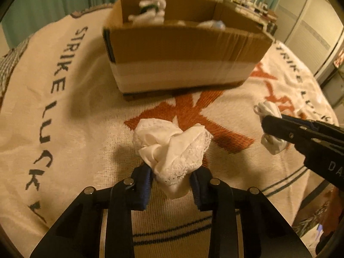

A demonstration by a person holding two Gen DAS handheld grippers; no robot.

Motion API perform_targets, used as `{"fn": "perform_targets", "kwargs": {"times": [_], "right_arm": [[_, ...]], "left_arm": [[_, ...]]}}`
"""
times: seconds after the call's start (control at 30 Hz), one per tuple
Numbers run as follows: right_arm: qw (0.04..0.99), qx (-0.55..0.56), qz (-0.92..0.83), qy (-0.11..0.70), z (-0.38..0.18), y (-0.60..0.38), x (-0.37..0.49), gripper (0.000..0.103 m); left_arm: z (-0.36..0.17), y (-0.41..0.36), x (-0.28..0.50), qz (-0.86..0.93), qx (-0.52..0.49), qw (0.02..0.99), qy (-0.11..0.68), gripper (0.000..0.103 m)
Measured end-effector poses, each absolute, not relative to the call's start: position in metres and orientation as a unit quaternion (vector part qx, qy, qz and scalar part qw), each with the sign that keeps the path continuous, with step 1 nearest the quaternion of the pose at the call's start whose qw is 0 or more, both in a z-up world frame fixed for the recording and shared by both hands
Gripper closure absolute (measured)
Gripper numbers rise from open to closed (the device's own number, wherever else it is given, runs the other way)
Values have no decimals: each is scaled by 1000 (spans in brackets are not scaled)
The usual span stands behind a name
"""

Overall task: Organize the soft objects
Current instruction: 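Grasp the lace-edged white cloth with the left gripper while the right grasps the white mask, then place the cloth and mask into the box and open both grippers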

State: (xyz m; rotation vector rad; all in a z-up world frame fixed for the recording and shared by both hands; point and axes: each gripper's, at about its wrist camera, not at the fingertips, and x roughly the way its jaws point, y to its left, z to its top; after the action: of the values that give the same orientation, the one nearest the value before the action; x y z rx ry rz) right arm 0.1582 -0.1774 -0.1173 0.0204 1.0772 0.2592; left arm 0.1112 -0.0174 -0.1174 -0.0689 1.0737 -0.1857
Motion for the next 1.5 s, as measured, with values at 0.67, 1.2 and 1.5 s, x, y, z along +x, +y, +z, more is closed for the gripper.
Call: {"fn": "perform_targets", "kwargs": {"times": [0.67,1.2,1.5], "right_arm": [[912,-36,132,387,20,-176,105,77],[930,-38,156,331,97,-166,217,77],[912,-23,155,380,24,-162,303,77]], "left_arm": [[25,-11,97,-100,15,919,381,73],[56,-17,203,-97,10,930,356,73],[-13,-20,268,-98,-8,910,403,73]]}}
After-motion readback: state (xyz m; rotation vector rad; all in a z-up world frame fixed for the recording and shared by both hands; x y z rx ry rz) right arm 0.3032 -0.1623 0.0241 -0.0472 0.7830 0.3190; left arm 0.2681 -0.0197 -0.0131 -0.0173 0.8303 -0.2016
